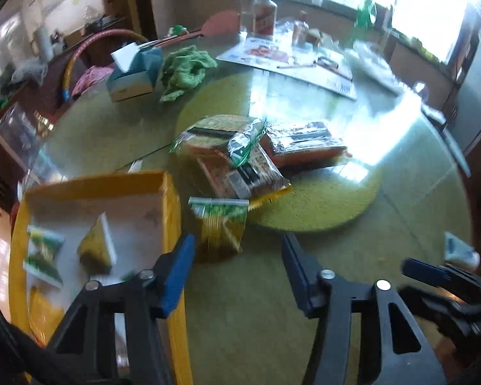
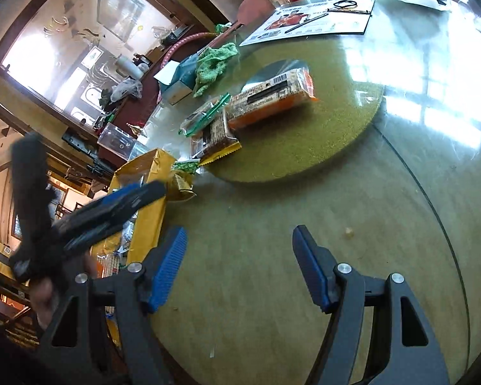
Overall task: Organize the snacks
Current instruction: 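Grasp the dark green packet with the left tool while the right tool reaches the long cracker packet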
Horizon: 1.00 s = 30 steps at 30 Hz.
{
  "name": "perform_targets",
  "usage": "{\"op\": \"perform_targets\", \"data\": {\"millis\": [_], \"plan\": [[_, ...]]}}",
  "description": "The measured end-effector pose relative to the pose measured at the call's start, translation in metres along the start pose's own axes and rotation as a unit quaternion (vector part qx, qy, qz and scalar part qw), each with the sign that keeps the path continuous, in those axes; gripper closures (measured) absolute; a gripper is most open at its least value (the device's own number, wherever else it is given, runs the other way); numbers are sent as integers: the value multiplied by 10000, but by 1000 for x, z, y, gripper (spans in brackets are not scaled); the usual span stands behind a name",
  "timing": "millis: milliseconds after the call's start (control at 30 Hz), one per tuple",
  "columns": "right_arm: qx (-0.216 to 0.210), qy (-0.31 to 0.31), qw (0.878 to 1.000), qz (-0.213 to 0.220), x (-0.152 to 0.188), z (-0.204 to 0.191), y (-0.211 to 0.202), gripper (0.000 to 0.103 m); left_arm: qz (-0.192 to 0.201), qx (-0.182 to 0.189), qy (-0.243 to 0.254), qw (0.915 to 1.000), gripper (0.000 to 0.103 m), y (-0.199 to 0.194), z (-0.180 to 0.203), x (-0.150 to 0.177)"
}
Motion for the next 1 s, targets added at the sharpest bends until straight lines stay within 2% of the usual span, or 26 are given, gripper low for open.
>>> {"op": "perform_targets", "data": {"millis": [100, 167, 200, 400, 567, 633, 700, 800, 900, 933, 1000], "plan": [[-38, -18, 10000, -33, 0, 0, 0, 34, -400, -10, -170, 9991, 49, 24, -6, -7], [-16, -64, 10000, -14, 0, -1, -1, 34, -606, -142, -240, 9978, 51, 37, -13, -7], [-28, -76, 10000, -12, 1, -2, -2, 34, -630, -173, -284, 9975, 64, 41, -15, -9], [39, -126, 9999, 3, -1, 0, -2, 34, -576, 28, -330, 9978, 69, 34, -16, -1], [184, -224, 9996, -63, -12, 2, 7, 34, -60, 782, -702, 9944, 69, -24, -15, 38], [219, -375, 9990, -107, -25, -2, 15, 34, 206, 1110, -963, 9889, 69, -50, -16, 58], [368, -543, 9977, -151, -41, -6, 25, 34, 452, 1249, -1123, 9848, 69, -71, -18, 79], [637, -896, 9938, -162, -70, -13, 43, 34, 580, 1583, -1577, 9730, 69, -90, -25, 113], [923, -1165, 9886, -225, -109, -22, 71, 34, 693, 1842, -1804, 9637, 69, -107, -29, 128], [1086, -1254, 9858, -258, -126, -25, 85, 34, 788, 1821, -1812, 9632, 69, -115, -32, 132], [1143, -1318, 9841, -342, -146, -27, 105, 34, 968, 1719, -1832, 9631, 69, -129, -41, 136]]}}
Point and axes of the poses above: each gripper's, at about its wrist camera, not at the fingertips, and y roughly the way its jaws point, z to its right, x to its underside, the point moved 5 cm from there along y, roughly the way its jaws point, and after that the axes turned 4 degrees about x, right-handed, at the moved point
